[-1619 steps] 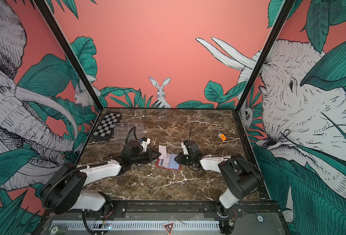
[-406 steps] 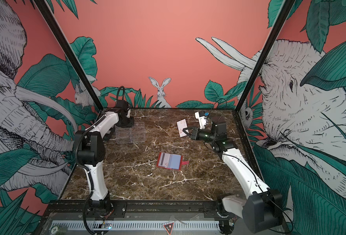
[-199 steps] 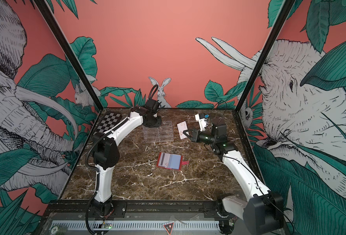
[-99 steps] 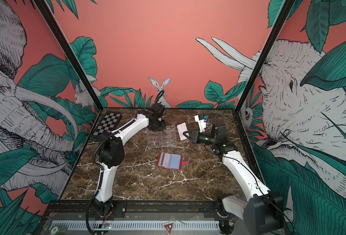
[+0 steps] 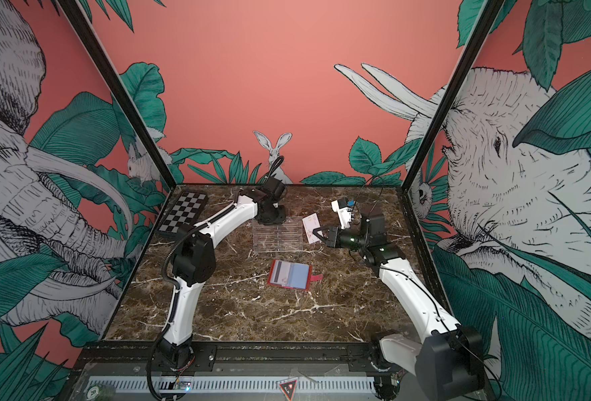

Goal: Take the credit cards out of the card holder
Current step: Place the storage box at the top-center of the table.

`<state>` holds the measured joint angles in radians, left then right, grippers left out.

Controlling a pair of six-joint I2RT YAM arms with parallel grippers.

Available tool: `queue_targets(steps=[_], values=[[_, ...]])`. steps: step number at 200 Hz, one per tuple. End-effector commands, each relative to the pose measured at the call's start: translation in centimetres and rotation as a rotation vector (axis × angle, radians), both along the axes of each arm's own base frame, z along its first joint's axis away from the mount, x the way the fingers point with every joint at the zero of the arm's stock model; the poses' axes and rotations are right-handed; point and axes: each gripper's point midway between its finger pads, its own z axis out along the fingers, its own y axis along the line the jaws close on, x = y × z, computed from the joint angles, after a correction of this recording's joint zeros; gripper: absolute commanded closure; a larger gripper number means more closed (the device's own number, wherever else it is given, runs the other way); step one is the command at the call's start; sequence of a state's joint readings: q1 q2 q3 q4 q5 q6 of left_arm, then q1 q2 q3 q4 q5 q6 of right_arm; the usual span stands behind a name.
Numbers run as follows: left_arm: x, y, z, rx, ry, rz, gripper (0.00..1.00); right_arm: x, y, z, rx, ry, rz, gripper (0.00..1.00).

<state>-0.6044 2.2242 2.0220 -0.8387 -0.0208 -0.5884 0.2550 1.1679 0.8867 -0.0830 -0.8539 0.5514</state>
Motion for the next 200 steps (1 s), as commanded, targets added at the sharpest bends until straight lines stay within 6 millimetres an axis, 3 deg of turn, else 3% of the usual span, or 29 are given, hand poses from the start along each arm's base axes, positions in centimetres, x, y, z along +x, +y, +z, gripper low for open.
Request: queue_targets(steps=[1,69,135,172,200], values=[[-0.3,-1.3,-0.5,-0.065,0.018,-0.004,0.9,-0.1,0.3,0.8,0.002,-0.037,0.02,1.0],[-0.5,-2.3,1.6,-0.141,-0.011,-0.02,0.66,-0.1,0.1,0.0,-0.02,-0.03,0.012,1.0],[-0.6,-2.4,7.4,-0.204,-0.106,-0.054,0.44,-0.2,-0.4,0.1,-0.083,-0.044,0.012,1.0],[-1.1,-2.6,13.0,-0.268,-0.239,-0.139,0.33,0.1,-0.9,0.1,-0.141,-0.072,-0.008,1.0],[-2.4,0.2,18.7,-0.226,-0.436,-0.162,0.21,-0.1,-1.6,0.7,-0.242,-0.125,0.006,1.0]])
